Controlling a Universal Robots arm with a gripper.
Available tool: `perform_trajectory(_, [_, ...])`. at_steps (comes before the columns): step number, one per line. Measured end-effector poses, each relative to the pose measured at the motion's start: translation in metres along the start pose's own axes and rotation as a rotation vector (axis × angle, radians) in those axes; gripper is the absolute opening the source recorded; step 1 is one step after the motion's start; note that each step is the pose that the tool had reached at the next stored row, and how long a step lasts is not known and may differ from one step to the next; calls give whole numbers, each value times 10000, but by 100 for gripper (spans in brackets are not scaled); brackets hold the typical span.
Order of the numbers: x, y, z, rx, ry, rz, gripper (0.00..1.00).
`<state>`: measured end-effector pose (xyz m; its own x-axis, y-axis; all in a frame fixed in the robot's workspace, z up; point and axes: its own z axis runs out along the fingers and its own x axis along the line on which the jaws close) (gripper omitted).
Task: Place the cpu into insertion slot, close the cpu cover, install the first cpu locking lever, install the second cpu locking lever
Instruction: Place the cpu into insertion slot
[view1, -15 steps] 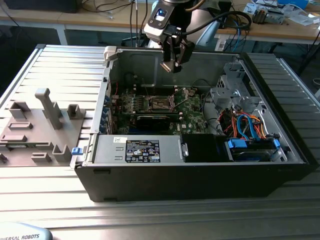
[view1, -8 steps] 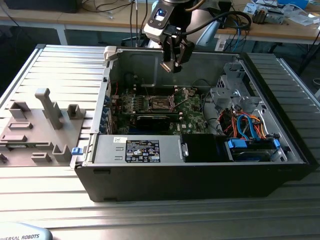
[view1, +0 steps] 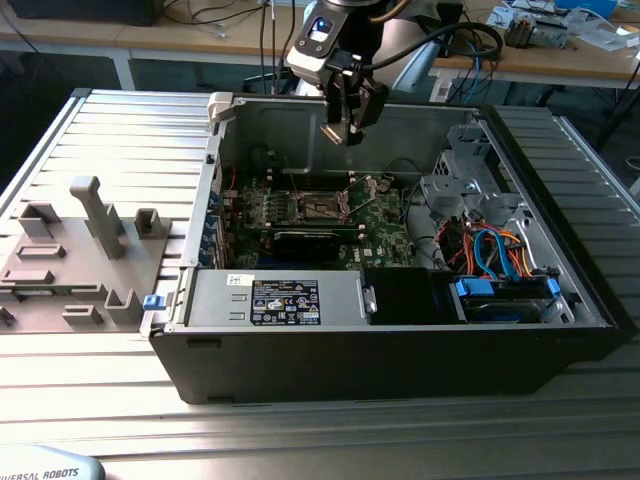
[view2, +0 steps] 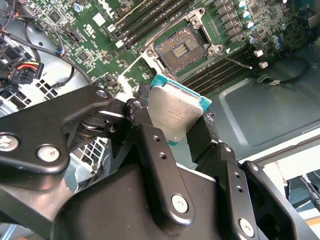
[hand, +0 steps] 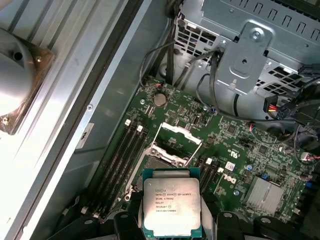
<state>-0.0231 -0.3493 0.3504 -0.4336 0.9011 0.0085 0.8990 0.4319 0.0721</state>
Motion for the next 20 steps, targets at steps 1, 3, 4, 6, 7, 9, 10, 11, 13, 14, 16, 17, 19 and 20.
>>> perform_trajectory(1, [0,0,0,1,0,4,54])
perform_trajectory(3, [0,0,0,0,-1,13,54])
perform_trajectory(4, [0,0,0,0,-2,18,54])
perform_trajectory(6, [0,0,0,0,-2,31,54])
perform_trajectory(7, [0,0,0,0,-3,37,54])
perform_trajectory(9, [0,0,0,0,-3,46,54])
perform_trajectory(10, [0,0,0,-1,-3,51,54])
perform_trajectory(11, [0,0,0,0,-4,55,54])
perform_trajectory(13, [0,0,0,0,-5,65,54])
perform_trajectory(14, [0,0,0,0,-5,69,54])
perform_trajectory(16, [0,0,0,0,-6,79,54])
perform_trajectory(17, [0,0,0,0,-6,84,54])
perform_trajectory(19, [0,0,1,-1,-7,92,54])
perform_trajectory(20, [0,0,1,-1,-7,100,54])
